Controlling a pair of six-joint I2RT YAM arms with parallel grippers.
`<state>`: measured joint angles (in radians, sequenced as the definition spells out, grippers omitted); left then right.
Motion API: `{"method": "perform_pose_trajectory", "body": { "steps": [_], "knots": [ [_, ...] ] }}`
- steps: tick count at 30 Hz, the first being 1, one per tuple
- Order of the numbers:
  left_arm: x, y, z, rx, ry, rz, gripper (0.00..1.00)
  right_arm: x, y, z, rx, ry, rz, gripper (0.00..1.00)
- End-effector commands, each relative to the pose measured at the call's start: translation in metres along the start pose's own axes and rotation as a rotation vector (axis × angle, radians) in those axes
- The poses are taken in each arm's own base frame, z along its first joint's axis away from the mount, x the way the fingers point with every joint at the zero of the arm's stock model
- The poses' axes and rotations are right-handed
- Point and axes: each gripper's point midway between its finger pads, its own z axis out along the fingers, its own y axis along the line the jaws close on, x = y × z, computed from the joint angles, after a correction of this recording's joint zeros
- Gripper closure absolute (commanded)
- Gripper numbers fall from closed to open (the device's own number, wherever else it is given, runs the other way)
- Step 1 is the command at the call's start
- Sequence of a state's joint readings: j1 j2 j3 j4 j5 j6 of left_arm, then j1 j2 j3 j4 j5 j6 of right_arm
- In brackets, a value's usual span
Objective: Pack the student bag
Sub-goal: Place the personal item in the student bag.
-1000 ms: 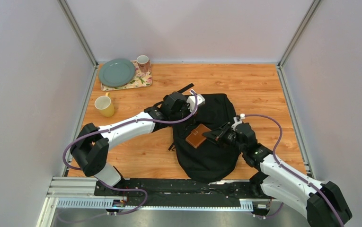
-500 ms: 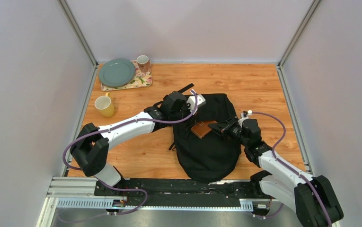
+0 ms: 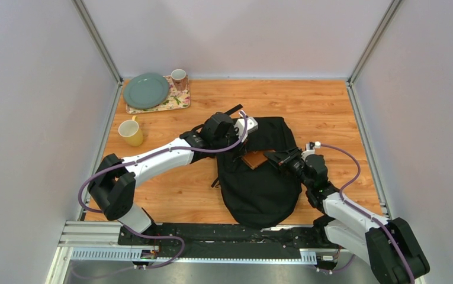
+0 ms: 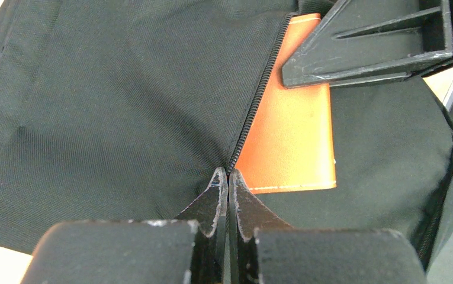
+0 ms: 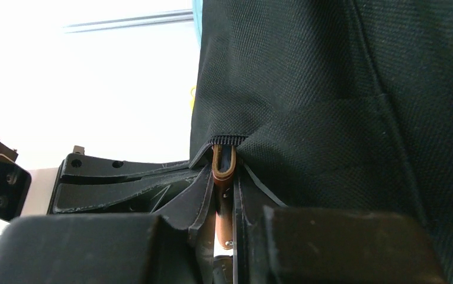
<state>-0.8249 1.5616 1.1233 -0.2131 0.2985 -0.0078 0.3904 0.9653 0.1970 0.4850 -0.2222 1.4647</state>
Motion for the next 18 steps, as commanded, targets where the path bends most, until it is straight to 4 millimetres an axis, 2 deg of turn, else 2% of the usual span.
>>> {"method": "perform_pose_trajectory", "body": {
  "steps": [1,6,11,18],
  "knots": [
    [-0.015,-0.017,-0.007,0.079,-0.012,0.006,1.00,-0.038,0.031,0.002,-0.127,-0.203,0.025,1.00],
    [-0.020,-0.024,-0.008,0.114,-0.025,-0.010,1.00,-0.046,0.031,0.008,-0.126,-0.272,0.032,1.00],
    [-0.018,-0.026,-0.007,0.126,-0.006,-0.031,1.00,-0.041,0.043,0.015,-0.179,-0.260,0.078,1.00],
    [-0.013,-0.031,-0.007,0.144,0.005,-0.055,1.00,-0.048,0.058,0.013,-0.212,-0.313,0.089,1.00]
  ]
}}
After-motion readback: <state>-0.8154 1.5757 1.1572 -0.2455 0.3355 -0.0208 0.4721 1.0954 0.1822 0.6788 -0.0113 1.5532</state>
